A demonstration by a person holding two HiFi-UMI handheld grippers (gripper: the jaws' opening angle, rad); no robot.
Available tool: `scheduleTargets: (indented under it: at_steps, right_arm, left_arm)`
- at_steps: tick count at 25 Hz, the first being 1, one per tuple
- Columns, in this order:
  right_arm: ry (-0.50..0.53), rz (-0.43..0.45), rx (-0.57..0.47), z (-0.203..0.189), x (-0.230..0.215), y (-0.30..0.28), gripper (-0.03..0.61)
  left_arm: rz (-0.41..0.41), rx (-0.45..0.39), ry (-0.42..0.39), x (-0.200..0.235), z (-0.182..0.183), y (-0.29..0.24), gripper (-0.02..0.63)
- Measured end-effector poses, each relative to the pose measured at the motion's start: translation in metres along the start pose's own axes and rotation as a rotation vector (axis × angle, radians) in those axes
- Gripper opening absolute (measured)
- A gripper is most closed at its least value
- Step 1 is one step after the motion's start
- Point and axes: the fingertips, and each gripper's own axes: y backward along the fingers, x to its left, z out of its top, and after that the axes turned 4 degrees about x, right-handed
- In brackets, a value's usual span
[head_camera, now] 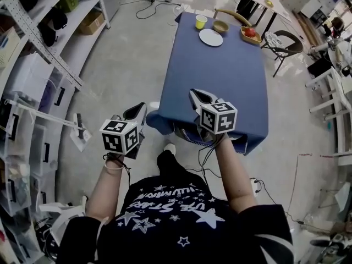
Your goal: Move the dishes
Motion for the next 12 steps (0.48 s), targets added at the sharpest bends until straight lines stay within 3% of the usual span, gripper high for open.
scheduleTargets:
  at_steps: [5,12]
  right_arm:
    - [-0.005,-0.014,-0.008,-0.017,0.015,0.021,0.003]
    - [0.001,-0.023,-0.026,-0.055,0.082,0.043,0.003]
  left_arm:
    - [-0.002,-0.021,0.006,-0.008,-0.018,0.023,0.020]
    - [-0.002,-0.037,0.004,0.002,-0.065,0.087,0.020]
